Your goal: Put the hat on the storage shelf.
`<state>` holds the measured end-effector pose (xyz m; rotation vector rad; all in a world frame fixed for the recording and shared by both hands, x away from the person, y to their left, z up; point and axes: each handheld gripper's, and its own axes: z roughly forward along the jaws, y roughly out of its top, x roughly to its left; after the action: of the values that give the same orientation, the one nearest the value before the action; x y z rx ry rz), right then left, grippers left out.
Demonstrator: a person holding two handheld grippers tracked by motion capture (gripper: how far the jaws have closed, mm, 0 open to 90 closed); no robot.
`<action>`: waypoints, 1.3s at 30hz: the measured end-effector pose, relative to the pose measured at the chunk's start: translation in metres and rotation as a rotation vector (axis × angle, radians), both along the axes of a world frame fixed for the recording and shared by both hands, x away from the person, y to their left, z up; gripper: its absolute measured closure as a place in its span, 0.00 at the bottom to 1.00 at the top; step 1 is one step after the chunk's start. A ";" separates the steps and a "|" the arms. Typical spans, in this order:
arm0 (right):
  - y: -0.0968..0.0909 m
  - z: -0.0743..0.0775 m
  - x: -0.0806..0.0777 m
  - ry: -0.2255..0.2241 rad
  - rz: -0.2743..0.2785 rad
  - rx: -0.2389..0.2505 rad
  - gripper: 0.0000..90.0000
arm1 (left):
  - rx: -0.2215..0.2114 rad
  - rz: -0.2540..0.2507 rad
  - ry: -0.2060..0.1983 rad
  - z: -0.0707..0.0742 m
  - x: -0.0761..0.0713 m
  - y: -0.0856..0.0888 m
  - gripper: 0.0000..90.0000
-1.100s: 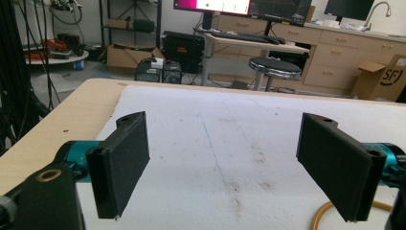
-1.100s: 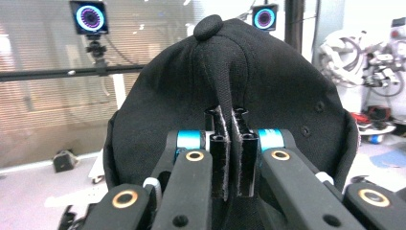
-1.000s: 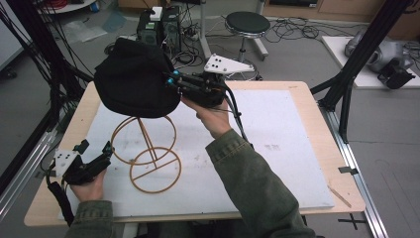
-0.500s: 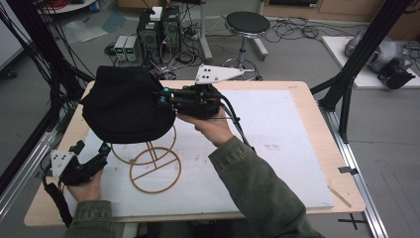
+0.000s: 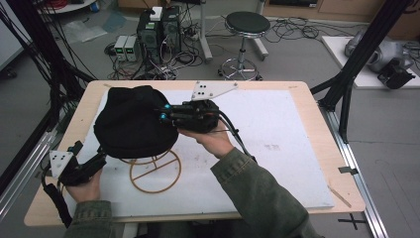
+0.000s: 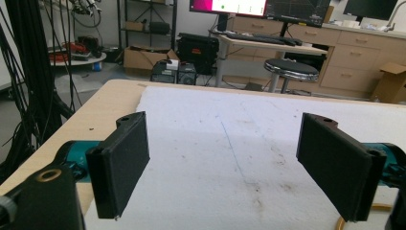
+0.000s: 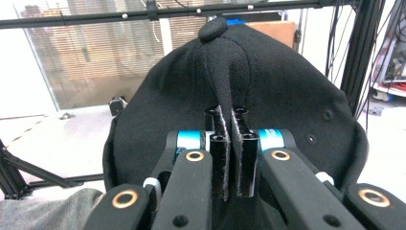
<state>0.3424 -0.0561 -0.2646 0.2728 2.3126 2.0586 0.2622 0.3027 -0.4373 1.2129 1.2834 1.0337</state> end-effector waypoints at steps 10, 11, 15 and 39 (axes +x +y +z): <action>0.001 -0.007 -0.006 0.010 0.002 -0.006 0.98 | -0.005 -0.004 -0.001 0.000 0.000 0.001 0.21; 0.002 -0.007 -0.007 0.005 0.003 -0.007 0.98 | -0.006 -0.003 0.000 0.000 0.000 0.001 0.21; 0.003 -0.007 -0.010 0.004 0.002 -0.019 0.98 | -0.011 -0.002 0.000 0.000 0.000 0.001 0.21; 0.007 -0.011 -0.013 0.030 0.002 -0.035 0.83 | -0.026 -0.011 0.003 -0.001 0.001 0.001 0.21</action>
<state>0.3294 -0.0493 -0.2752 0.3030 2.3645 2.0267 0.2632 0.3040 -0.4383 1.2010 1.2871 1.0048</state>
